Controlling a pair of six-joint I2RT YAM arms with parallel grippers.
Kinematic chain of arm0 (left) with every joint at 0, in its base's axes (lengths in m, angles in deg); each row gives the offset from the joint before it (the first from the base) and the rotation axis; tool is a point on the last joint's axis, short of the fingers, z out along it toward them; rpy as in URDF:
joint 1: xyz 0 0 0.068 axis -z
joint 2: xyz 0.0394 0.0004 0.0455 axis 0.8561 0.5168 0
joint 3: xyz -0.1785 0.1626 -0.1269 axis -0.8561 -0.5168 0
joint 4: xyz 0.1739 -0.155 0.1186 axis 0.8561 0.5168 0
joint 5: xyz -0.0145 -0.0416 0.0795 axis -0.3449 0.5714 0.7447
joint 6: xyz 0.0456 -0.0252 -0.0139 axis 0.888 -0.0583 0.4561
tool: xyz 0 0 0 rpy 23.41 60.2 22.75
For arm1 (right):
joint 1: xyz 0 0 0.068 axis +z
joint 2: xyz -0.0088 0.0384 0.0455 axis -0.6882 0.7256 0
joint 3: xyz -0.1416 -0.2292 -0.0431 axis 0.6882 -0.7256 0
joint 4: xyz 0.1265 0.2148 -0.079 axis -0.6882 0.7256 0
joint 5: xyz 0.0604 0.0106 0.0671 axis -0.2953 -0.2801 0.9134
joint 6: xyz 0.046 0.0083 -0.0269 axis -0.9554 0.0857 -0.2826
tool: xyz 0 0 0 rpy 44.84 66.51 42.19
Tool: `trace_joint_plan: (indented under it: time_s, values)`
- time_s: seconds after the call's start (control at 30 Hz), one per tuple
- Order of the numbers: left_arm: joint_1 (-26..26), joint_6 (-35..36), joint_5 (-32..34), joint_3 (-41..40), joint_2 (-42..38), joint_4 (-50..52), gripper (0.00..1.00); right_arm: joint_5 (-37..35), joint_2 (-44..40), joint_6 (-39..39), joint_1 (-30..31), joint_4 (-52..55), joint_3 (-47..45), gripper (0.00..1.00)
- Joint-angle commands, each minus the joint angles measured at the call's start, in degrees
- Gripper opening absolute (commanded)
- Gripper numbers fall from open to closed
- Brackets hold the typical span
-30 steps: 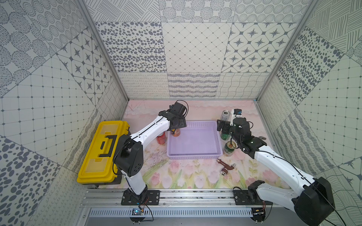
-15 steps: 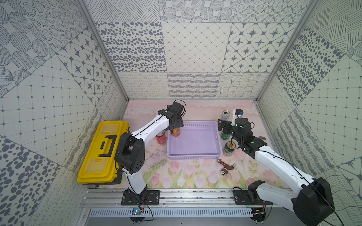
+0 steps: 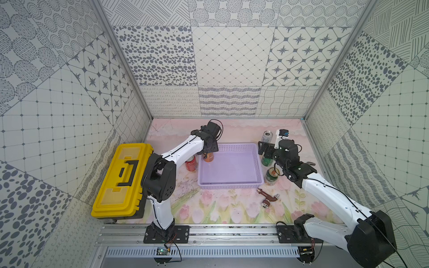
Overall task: Take out the drinks from the basket
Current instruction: Pick up the drink from the basket.
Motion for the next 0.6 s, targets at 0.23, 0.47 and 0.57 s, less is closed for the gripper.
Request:
trace_joint_plan:
  time_s: [0.23, 0.47, 0.57]
  values:
    - [0.26, 1.94, -1.38, 1.17, -0.16, 2.20, 0.47, 0.02, -0.59, -0.39, -0.51, -2.78, -0.69, 0.97]
    - [1.83, 3.19, -0.85, 2.97, -7.02, 3.63, 0.38, 0.03, -0.55, -0.35, -0.61, -2.86, -0.70, 0.97]
    - [2.63, 3.84, -0.64, 3.89, -10.57, 5.10, 0.37, 0.04, -0.51, -0.35, -0.69, -2.86, -0.71, 0.97]
